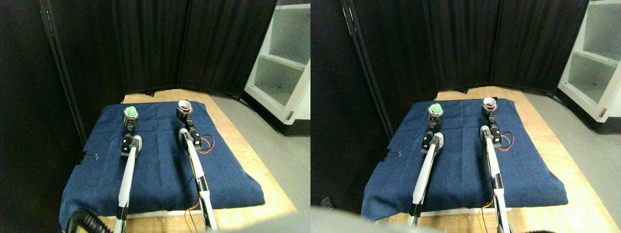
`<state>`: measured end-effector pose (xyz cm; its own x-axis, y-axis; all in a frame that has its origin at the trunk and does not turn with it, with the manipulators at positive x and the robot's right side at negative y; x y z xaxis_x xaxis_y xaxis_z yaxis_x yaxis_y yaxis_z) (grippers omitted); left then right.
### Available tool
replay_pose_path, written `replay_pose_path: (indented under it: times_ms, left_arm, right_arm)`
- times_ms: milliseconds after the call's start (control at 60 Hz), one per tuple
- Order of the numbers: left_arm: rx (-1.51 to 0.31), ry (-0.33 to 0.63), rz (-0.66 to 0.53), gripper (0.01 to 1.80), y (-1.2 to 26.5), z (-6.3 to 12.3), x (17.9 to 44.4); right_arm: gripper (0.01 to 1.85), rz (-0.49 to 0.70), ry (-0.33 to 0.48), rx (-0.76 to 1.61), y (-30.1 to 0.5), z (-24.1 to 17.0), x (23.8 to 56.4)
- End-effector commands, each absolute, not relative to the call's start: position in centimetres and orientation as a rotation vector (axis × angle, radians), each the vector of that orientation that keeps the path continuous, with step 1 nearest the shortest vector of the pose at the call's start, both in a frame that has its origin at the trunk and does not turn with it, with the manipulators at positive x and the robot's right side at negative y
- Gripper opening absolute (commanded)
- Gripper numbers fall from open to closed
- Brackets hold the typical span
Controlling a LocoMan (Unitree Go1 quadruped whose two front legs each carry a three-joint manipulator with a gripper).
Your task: Pour (bimanual)
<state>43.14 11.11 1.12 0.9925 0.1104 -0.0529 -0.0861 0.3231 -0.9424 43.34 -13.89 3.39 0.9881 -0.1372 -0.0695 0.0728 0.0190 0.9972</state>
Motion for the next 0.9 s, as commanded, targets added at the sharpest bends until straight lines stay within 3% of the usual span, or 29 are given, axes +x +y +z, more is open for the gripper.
replay_pose_path:
  times_ms: [17, 900]
  left_arm:
    - [-1.252, -0.072, 0.132, 0.33, 11.5, 1.1, 43.4]
    - [-1.258, -0.112, 0.193, 0.33, 12.0, 0.1, 43.8]
  right_arm:
    - [0.33, -0.152, -0.081, 1.550, -14.1, 3.6, 43.6]
    - [0.33, -0.236, -0.070, 1.580, -14.6, 1.1, 44.0]
